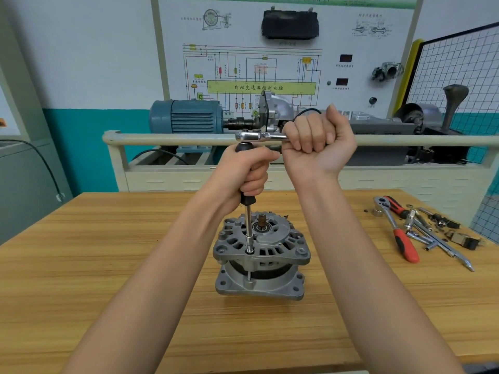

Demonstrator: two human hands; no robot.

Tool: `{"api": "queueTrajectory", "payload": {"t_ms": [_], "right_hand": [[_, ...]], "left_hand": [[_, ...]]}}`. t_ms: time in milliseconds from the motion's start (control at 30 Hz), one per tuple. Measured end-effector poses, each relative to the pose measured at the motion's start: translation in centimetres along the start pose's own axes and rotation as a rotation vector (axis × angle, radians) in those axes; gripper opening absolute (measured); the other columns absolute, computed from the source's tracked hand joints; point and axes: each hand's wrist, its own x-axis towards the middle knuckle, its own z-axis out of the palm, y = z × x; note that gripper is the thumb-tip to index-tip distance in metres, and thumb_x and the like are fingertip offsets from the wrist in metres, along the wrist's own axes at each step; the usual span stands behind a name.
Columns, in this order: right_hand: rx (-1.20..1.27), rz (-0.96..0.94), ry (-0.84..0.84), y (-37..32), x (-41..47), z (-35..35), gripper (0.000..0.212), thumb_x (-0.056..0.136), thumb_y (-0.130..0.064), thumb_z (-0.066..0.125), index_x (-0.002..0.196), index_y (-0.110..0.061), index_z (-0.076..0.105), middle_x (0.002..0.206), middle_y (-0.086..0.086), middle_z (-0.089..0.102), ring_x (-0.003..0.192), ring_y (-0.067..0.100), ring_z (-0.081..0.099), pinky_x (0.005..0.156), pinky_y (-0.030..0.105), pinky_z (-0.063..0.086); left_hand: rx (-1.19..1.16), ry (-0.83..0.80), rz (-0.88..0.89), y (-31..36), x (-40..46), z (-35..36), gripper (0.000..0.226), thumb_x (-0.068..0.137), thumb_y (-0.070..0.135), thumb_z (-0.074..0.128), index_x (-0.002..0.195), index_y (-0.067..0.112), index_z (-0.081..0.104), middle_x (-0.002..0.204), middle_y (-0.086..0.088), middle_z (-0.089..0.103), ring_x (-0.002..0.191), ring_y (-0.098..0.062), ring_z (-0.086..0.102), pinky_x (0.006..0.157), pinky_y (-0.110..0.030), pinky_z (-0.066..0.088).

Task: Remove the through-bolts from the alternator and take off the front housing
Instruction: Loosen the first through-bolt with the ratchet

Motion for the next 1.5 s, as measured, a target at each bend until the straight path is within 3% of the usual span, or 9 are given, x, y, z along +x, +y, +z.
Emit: {"api": "queueTrajectory", "payload": {"t_ms": [133,300,467,667,900,1033,1167,1267,1500], "right_hand": [[-0.403,-0.242,-0.197,1.2,-1.9,1.0,0.056,0.09,-0.007,0.036,0.036,-0.02,0.037,0.034,-0.006,0.028,0.035,0.01,0.019,0.041,0.024,0.02],[-0.83,-0.613,-0.324,3.7,-3.9,1.8,0.028,0.082,-0.011,0.049,0.057,-0.023,0.044,0.048,-0.008,0.037,0.04,0.012,0.027,0.048,0.026,0.023],[-0.461,-0.317,-0.261,1.2,-2.2,1.1,0.05,0.084,-0.003,0.04,0.036,-0.019,0.038,0.034,-0.006,0.028,0.035,0.01,0.018,0.043,0.025,0.018],[0.034,0.019,0.015,-0.8,0.4,-0.7,0.049,0.082,-0.014,0.041,0.034,-0.016,0.032,0.031,-0.004,0.023,0.039,0.011,0.008,0.038,0.02,0.016],[-0.155,-0.091,-0.039,-0.2,-0.5,-0.2,0.055,0.089,-0.011,0.035,0.034,-0.018,0.033,0.032,-0.005,0.023,0.037,0.012,0.011,0.039,0.023,0.018],[-0.561,-0.396,-0.284,1.7,-2.5,1.0,0.049,0.085,-0.005,0.043,0.042,-0.023,0.031,0.036,-0.007,0.03,0.036,0.009,0.022,0.045,0.024,0.019],[-0.835,-0.627,-0.372,3.4,-4.3,1.3,0.038,0.081,-0.011,0.049,0.048,-0.025,0.038,0.046,-0.011,0.037,0.038,0.009,0.029,0.049,0.024,0.024],[-0.716,-0.541,-0.35,2.6,-3.6,1.4,0.043,0.081,-0.007,0.048,0.047,-0.024,0.029,0.04,-0.008,0.031,0.038,0.008,0.026,0.049,0.025,0.019],[-0.111,-0.034,-0.05,-0.2,0.0,-0.2,0.051,0.083,-0.013,0.039,0.032,-0.017,0.032,0.031,-0.004,0.023,0.039,0.013,0.008,0.039,0.021,0.017]], "left_hand": [[0.048,0.227,0.026,-0.3,0.2,1.0,0.051,0.087,-0.002,0.051,0.047,0.021,0.032,0.036,0.007,0.024,0.029,-0.008,0.016,0.036,-0.013,0.015],[0.162,0.444,0.053,-0.4,0.6,1.7,0.032,0.085,0.003,0.055,0.061,0.017,0.037,0.047,0.002,0.035,0.041,-0.011,0.028,0.037,-0.017,0.023],[0.122,0.288,0.067,-0.6,0.5,1.0,0.042,0.082,-0.004,0.058,0.056,0.018,0.033,0.04,0.005,0.027,0.034,-0.011,0.02,0.038,-0.017,0.018],[-0.002,-0.087,-0.027,-0.4,0.0,-0.3,0.046,0.086,0.003,0.056,0.045,0.019,0.04,0.037,0.006,0.029,0.029,-0.008,0.024,0.035,-0.015,0.02],[0.064,0.161,-0.016,-0.8,0.5,0.6,0.049,0.087,0.0,0.052,0.047,0.02,0.03,0.037,0.006,0.022,0.03,-0.009,0.014,0.037,-0.013,0.014],[0.113,0.388,0.027,-1.1,0.7,1.6,0.041,0.083,-0.001,0.054,0.056,0.018,0.029,0.041,0.003,0.025,0.035,-0.012,0.018,0.038,-0.015,0.017],[0.215,0.467,0.114,-1.2,0.3,2.4,0.023,0.074,0.019,0.057,0.061,0.015,0.038,0.065,-0.008,0.038,0.06,-0.018,0.033,0.05,-0.026,0.03],[0.192,0.446,0.113,-1.5,0.3,1.8,0.036,0.08,0.002,0.06,0.058,0.014,0.036,0.051,-0.004,0.031,0.044,-0.016,0.025,0.041,-0.019,0.022],[-0.053,-0.011,-0.013,-0.7,0.1,-0.4,0.045,0.087,0.002,0.052,0.048,0.018,0.037,0.038,0.005,0.027,0.031,-0.008,0.022,0.036,-0.018,0.019]]}}
